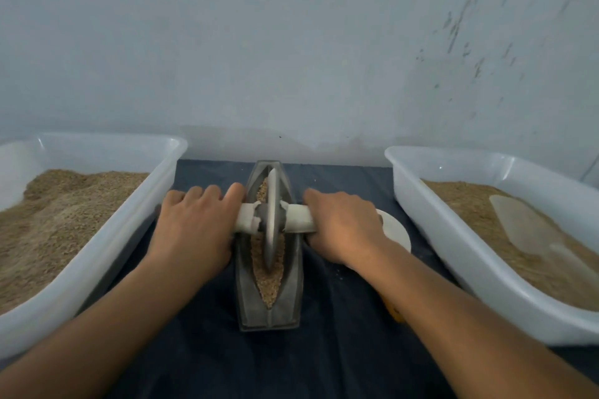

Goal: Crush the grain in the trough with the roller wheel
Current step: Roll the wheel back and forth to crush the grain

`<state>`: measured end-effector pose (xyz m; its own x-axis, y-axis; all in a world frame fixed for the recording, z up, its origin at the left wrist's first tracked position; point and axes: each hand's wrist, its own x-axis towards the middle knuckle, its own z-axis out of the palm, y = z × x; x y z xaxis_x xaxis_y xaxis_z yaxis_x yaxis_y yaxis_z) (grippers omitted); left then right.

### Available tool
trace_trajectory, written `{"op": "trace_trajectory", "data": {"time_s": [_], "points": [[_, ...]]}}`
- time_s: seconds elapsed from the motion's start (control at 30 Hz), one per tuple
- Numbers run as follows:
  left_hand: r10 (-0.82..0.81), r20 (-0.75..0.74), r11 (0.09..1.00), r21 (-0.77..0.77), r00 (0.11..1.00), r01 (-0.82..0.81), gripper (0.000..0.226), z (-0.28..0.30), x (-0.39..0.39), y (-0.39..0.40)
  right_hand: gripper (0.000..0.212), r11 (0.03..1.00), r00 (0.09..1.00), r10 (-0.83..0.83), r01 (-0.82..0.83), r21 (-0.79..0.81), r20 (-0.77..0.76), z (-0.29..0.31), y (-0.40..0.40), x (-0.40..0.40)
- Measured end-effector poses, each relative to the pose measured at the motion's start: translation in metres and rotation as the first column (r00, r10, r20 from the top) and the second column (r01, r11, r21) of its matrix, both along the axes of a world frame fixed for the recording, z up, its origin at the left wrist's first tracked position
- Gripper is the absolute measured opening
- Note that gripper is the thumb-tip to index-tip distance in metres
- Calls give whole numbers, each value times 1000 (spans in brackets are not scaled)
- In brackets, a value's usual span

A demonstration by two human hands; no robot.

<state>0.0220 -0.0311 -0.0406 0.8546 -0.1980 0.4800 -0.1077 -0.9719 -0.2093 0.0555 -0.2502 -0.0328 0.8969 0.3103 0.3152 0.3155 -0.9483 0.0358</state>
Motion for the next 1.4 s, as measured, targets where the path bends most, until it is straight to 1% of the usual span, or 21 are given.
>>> {"op": "trace_trajectory", "data": {"time_s": [0.07,0.17,0.3,0.4,0.53,0.63,0.73,0.8,0.93,1.03,1.23,1.33,1.4], "points": [[6,-4,1000,7,1000,-6,50,-1,-7,0,31,1000,999,24,-24,0,47,-2,0,-10],[-3,-37,1000,-29,999,2,52,-1,-11,2,34,998,991,46,-42,-40,124,2,2,-18],[-41,-96,993,-116,995,30,43,1,-7,9,36,997,990,31,-21,-75,137,6,9,-13],[-55,-104,989,-145,993,39,35,2,2,11,28,996,996,13,-5,-87,84,8,11,0],[8,-98,996,-91,995,-17,31,5,23,8,19,996,1000,-23,21,-85,-19,8,8,23],[51,-69,998,-40,996,-54,34,6,40,4,13,996,994,-28,19,-84,-107,6,5,41],[67,-38,998,-11,997,-68,37,5,51,3,13,997,982,-15,0,-82,-190,8,4,53],[72,-31,997,-33,997,-73,36,3,56,3,11,995,977,-13,-8,-95,-213,11,5,59],[73,-36,993,-89,997,-76,35,1,60,7,24,993,974,-17,-9,-114,-227,18,9,62],[75,-5,994,-77,997,-75,42,1,59,7,24,995,977,-18,-4,-103,-213,17,8,61],[83,-5,995,-50,997,-83,50,4,52,2,13,996,988,-46,35,-78,-147,12,9,47],[45,6,997,-67,999,-45,50,1,40,3,14,996,997,-57,54,-65,-58,8,10,34],[-11,2,995,-101,1000,11,52,-4,29,6,20,996,997,-61,64,-55,55,2,10,21]]}}
